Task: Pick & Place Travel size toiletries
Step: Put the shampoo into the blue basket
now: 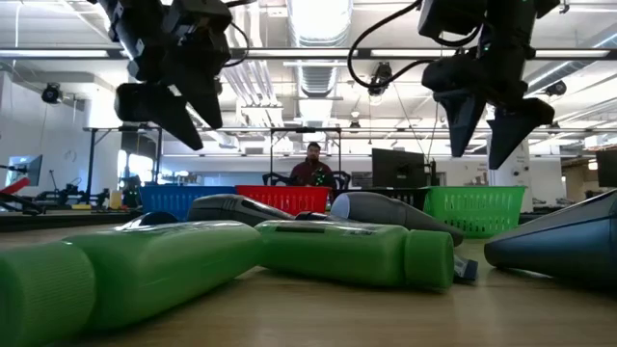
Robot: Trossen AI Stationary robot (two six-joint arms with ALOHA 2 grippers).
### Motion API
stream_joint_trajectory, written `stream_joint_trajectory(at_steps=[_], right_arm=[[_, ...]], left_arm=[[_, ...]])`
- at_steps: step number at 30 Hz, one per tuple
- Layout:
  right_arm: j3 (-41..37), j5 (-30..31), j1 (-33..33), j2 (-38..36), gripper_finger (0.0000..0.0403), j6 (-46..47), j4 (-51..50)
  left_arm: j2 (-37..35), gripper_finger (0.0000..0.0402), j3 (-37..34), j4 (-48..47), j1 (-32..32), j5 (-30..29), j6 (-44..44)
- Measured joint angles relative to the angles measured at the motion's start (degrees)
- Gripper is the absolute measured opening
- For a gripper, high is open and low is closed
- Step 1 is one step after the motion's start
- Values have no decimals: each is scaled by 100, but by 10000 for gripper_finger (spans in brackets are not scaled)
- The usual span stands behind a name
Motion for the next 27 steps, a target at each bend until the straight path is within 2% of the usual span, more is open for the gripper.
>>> stream_joint_trajectory(at_steps=[5, 11, 20, 27], right_arm=[[-54, 10, -22, 0, 338, -617, -220], [-127, 25, -20, -4, 352, -1221, -366], [-276, 88, 2, -17, 356, -1916, -446], [-404, 134, 57, -74, 348, -2351, -839]], left_arm=[[263, 227, 143, -45, -635, -72, -1303], [1060, 227, 943, -700, -1383, -54, -2566], [2718, 231, 2963, -2013, -1669, 305, -2919], [3826, 266, 4215, -2443, -1669, 720, -2931]])
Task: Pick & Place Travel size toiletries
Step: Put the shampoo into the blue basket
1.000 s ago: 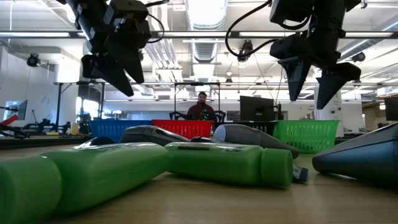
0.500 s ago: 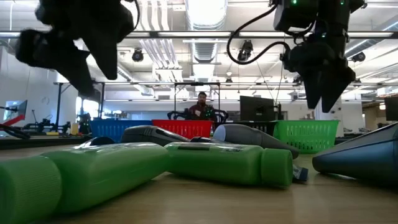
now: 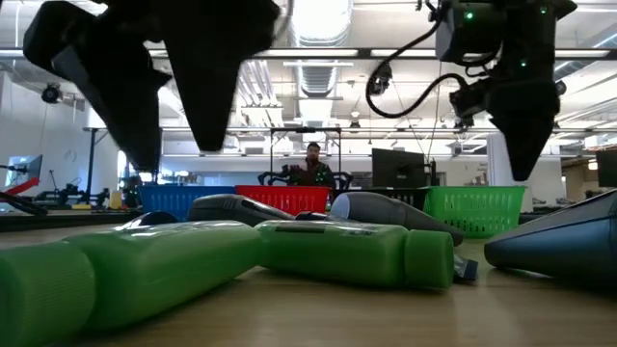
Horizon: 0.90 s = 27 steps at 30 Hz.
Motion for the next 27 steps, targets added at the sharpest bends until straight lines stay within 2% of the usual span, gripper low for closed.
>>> stream_joint_trajectory(at_steps=[6, 9, 21, 27], right_arm=[[-210, 2, 51, -286, 346, -118, -25], [-338, 2, 50, -495, 353, -118, -26], [-768, 42, 48, -1455, 363, 77, -14], [-1015, 42, 48, -1811, 363, 241, -4]], left_arm=[[683, 287, 556, -14, -11, 640, -121], [846, 291, 679, -3, -24, 752, -241], [1066, 285, 466, 613, -59, 758, -474], [1082, 254, 435, 541, -74, 776, -383]])
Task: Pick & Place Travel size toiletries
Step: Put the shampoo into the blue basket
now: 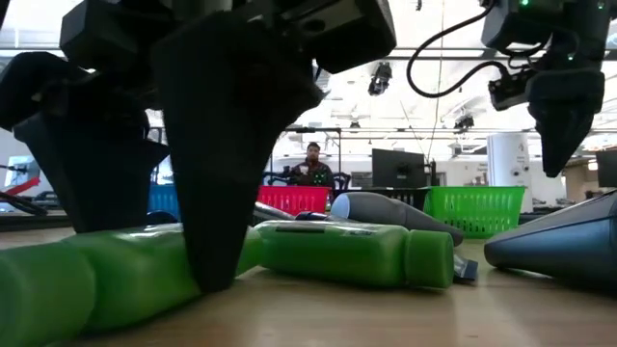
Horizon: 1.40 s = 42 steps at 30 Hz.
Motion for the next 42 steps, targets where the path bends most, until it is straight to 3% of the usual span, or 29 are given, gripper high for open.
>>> stream_joint_trajectory(at_steps=[10, 14, 19, 23, 28, 33, 37, 42], right_arm=[[-135, 0, 0, -158, 363, 43, 59], [-133, 0, 0, -159, 363, 12, 87], [-87, 2, -2, -159, 364, 8, 114], [-84, 1, -2, -160, 364, 44, 237], [-84, 83, -4, -152, 363, 327, 373], [-84, 105, -2, -152, 363, 744, 400], [-84, 103, -2, -152, 363, 1085, 400], [-86, 103, -2, -152, 364, 1254, 398]], left_arm=[[-146, 133, -14, -91, -9, -67, 137], [-666, 127, -1, -408, 40, -866, -3], [-1706, 130, -50, -1327, 278, -2329, -218], [-2369, 130, -307, -2277, 797, -2731, -26], [-2984, 130, -1193, -2362, 1827, -2630, 948], [-3507, 130, -2568, -836, 2847, -1853, 2097], [-3736, 130, -3500, 141, 3327, -1527, 2356], [-3905, 131, -4138, 713, 3540, -1429, 2372]])
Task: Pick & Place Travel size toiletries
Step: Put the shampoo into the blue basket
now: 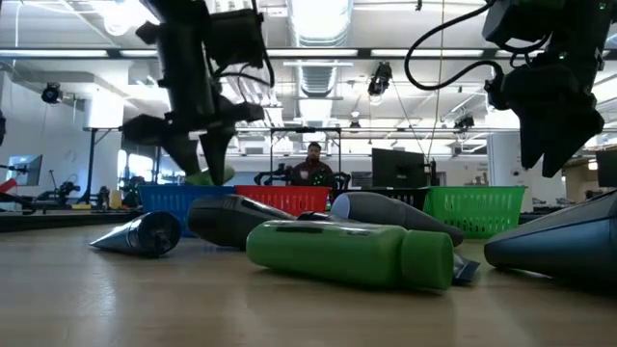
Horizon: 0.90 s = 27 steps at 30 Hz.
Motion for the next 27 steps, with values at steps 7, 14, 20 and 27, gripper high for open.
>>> stream_joint_trajectory(at_steps=[7, 14, 20, 27], right_arm=[[0, 2, 0, 0, 363, 92, 5], [0, 4, 0, 0, 363, 105, 25], [-2, 4, 0, 0, 364, 103, 30], [-2, 2, 0, 0, 363, -35, 33]], left_arm=[[49, 147, -160, 838, -10, 53, -54], [82, 210, -160, 590, -23, 63, -232], [-144, 246, -152, 538, -112, 121, -232], [-554, 245, 247, 1750, -959, 227, 2242]])
